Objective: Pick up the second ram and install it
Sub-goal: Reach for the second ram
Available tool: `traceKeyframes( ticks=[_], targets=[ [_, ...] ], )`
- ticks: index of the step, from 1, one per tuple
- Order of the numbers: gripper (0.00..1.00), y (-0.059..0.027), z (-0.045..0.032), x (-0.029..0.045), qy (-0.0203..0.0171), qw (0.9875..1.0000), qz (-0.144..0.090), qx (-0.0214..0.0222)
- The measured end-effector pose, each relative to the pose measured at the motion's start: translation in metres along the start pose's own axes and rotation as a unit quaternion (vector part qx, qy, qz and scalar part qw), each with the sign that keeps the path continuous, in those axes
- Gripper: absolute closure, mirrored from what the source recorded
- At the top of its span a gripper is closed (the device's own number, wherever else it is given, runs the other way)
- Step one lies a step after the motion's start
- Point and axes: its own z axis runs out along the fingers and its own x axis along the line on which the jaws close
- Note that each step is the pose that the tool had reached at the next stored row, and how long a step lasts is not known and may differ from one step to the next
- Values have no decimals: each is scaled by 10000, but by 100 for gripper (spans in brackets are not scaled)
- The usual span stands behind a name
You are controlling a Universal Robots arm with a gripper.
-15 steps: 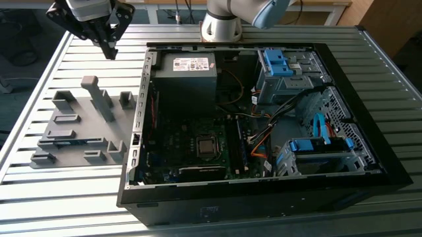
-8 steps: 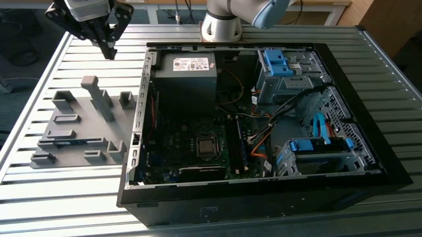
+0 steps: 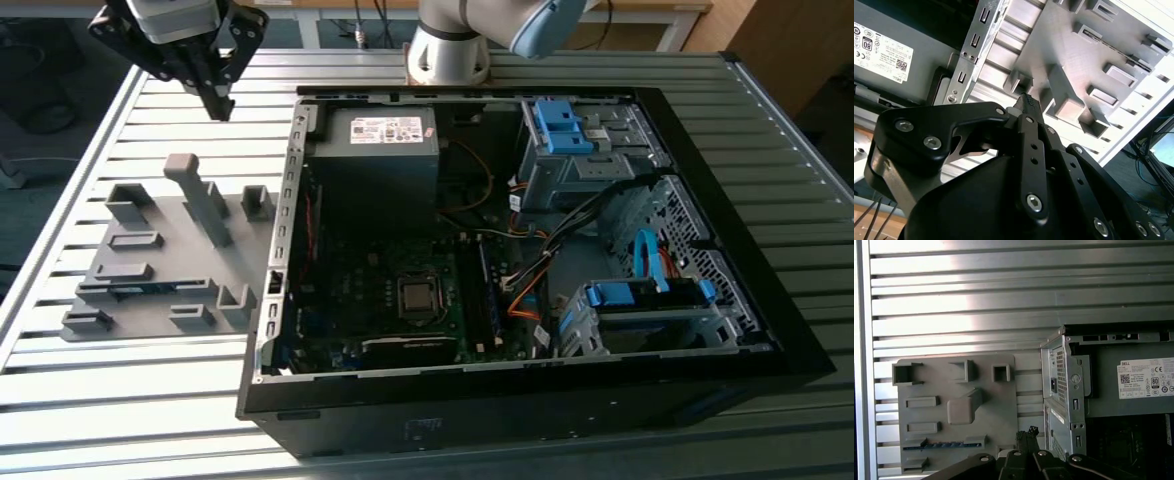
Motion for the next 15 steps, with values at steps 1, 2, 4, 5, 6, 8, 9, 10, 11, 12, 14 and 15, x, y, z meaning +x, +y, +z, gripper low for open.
traceKeyframes(
  ticks=[1, 2, 4, 5, 6, 8, 9, 10, 11, 12, 14, 15],
  targets=[
    [89, 0, 0, 2, 0, 10000, 0, 0],
    [89, 0, 0, 5, 0, 10000, 0, 0],
    [89, -1, 0, 9, 0, 10000, 0, 0],
    [89, -1, 0, 11, 0, 10000, 0, 0],
    [89, -1, 0, 14, 0, 10000, 0, 0],
    [89, -1, 0, 18, 0, 10000, 0, 0],
    [89, -2, 1, 21, 0, 10000, 0, 0],
    [89, -2, 0, 23, 0, 10000, 0, 0],
    [89, -2, 0, 26, 0, 10000, 0, 0],
    [89, -2, 0, 28, 0, 10000, 0, 0],
    [89, -2, 1, 33, 0, 10000, 0, 0],
    [89, -3, 0, 35, 0, 10000, 0, 0]
  ],
)
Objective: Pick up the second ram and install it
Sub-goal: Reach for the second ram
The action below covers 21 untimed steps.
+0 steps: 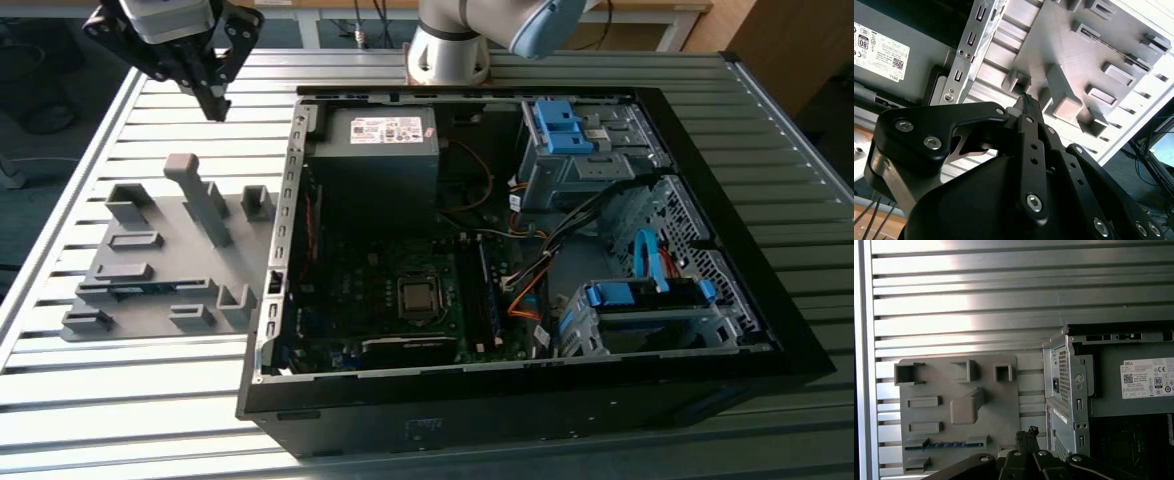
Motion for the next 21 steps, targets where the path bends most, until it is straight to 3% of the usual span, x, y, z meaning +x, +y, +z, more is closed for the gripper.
traceKeyframes(
  ticks=[21],
  targets=[
    [89, -6, 1, 85, 0, 10000, 0, 0]
  ],
)
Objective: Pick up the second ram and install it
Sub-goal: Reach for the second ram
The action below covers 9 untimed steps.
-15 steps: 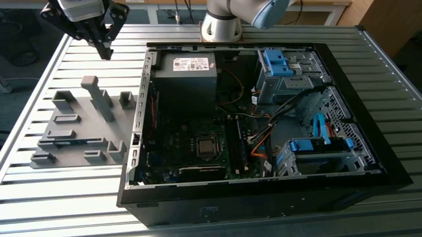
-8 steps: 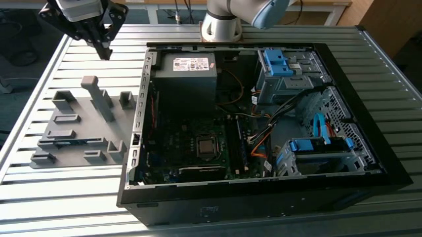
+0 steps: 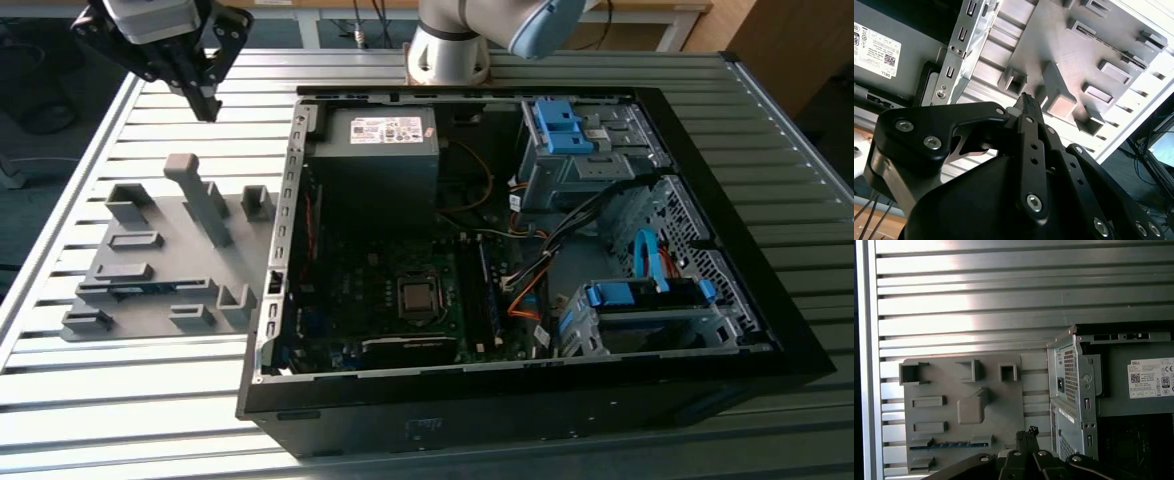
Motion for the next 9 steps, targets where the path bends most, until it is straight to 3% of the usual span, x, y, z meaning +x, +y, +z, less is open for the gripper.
traceKeyframes(
  ticks=[9],
  targets=[
    [89, -5, 1, 59, 0, 10000, 0, 0]
  ],
)
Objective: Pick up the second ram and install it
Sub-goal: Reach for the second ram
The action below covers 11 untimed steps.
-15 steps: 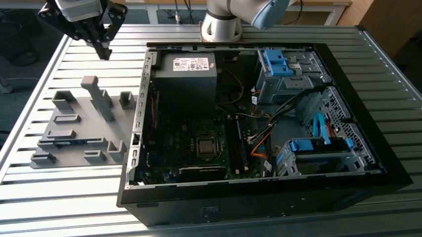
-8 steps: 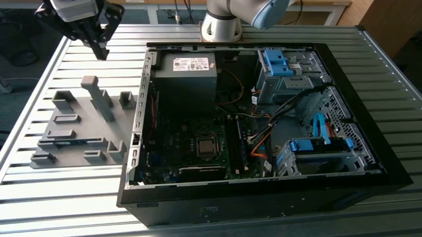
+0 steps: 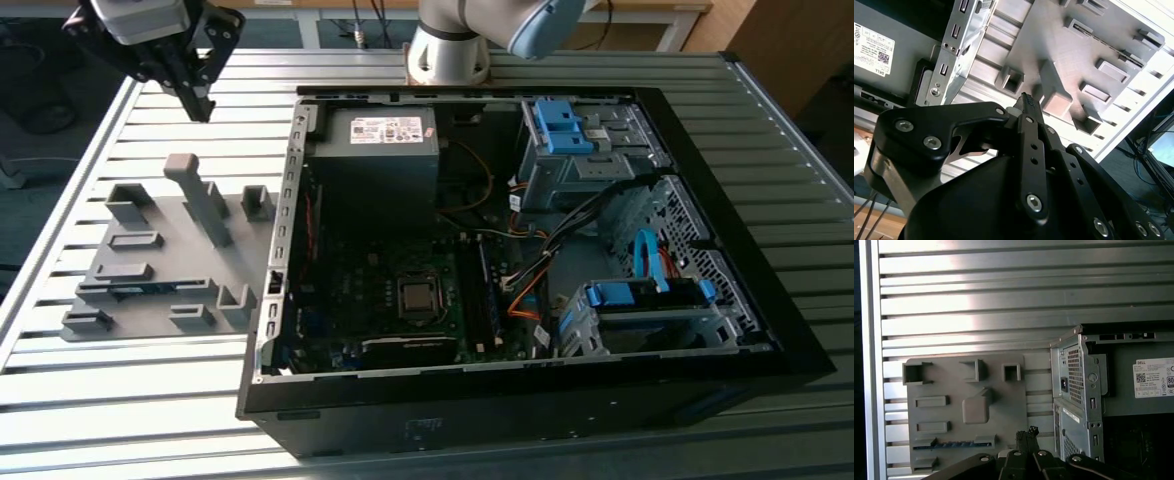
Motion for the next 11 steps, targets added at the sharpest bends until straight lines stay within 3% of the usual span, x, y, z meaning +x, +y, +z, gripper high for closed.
traceKeyframes(
  ticks=[11],
  targets=[
    [89, -4, 1, 47, 0, 10000, 0, 0]
  ],
)
